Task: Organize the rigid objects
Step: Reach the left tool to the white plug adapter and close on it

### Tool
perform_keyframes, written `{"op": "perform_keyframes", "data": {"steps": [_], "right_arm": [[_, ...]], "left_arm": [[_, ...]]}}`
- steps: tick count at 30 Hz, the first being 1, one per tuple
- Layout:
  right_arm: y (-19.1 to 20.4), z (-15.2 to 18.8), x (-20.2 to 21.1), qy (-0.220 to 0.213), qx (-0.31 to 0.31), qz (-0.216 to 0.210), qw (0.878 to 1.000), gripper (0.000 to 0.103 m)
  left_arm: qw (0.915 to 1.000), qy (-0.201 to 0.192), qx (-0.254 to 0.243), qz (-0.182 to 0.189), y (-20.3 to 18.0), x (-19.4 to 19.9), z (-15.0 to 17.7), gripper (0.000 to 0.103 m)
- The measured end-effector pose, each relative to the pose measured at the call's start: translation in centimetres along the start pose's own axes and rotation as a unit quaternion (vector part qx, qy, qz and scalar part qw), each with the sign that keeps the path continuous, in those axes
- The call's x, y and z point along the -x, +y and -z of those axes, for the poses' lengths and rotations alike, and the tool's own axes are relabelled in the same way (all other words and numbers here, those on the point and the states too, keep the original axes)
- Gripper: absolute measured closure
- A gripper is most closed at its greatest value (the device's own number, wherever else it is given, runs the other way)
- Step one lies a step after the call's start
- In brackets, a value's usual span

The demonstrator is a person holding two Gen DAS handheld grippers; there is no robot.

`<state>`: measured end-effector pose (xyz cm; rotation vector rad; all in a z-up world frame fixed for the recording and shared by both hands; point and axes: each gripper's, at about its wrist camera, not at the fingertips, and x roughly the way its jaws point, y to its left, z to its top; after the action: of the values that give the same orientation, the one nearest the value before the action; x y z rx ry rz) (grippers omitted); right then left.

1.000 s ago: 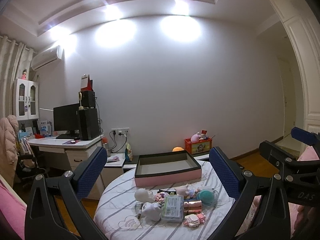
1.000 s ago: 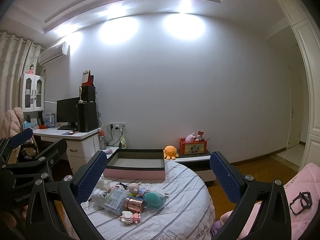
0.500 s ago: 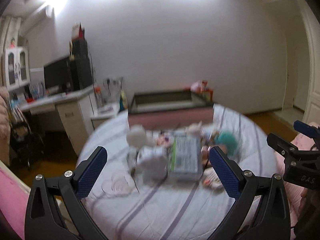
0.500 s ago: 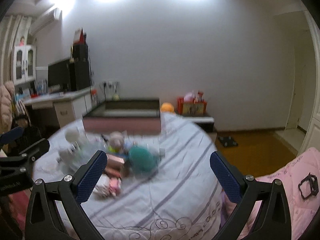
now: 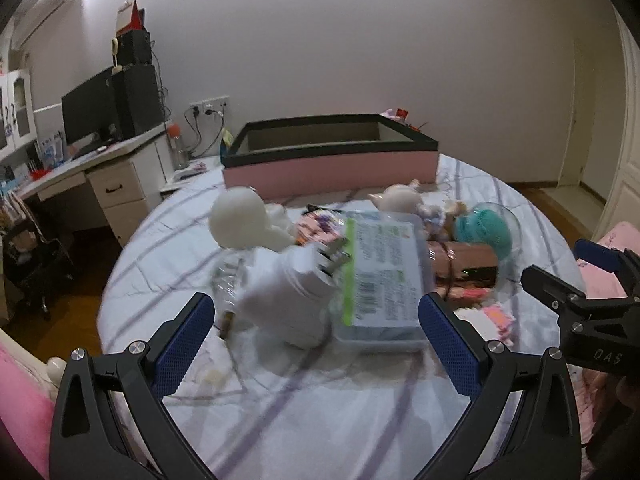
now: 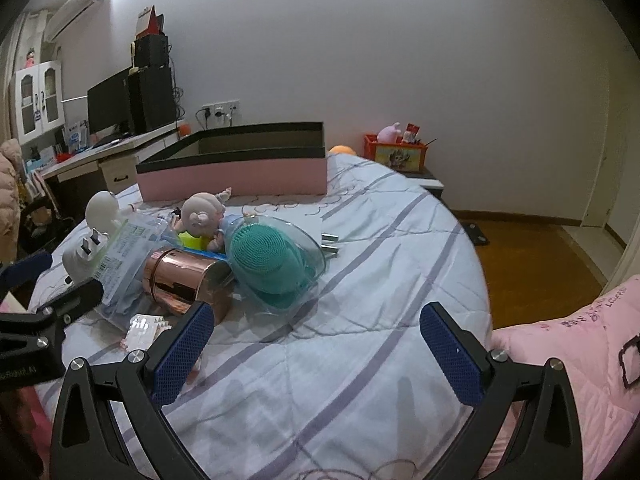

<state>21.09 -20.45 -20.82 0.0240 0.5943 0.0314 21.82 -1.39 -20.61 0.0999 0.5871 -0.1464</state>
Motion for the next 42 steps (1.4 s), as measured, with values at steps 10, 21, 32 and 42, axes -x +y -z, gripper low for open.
{"op": "perform_keyframes", "data": {"steps": [10, 21, 32, 42], "right_arm": [[0.2, -1.3, -3.3, 0.025, 0.015, 0.010, 1.000, 0.000], [0.0, -2.4, -5.6, 0.059, 0.019, 0.013, 0.998, 0.000], [-0.4, -2.8, -6.6, 0.082, 0.013, -0.001, 0.997, 0.000], [-0.9, -2.8, -7.3, 0.094, 0.000, -0.021, 0.995, 0.000]], "left_arm": [[0.9990, 0.031, 0.014, -0.031, 3.9, -1.7, -0.3, 0.000], [0.9990, 0.023, 0.039, 0.004, 4.4, -4.2, -1.6, 0.000], [0.9977, 0.020, -0.045, -0.047, 2.5, -4.6, -2.3, 0.003], [0.9988, 0.024, -0.037, 0.018, 2.9, -5.6, -3.6, 0.032]]}}
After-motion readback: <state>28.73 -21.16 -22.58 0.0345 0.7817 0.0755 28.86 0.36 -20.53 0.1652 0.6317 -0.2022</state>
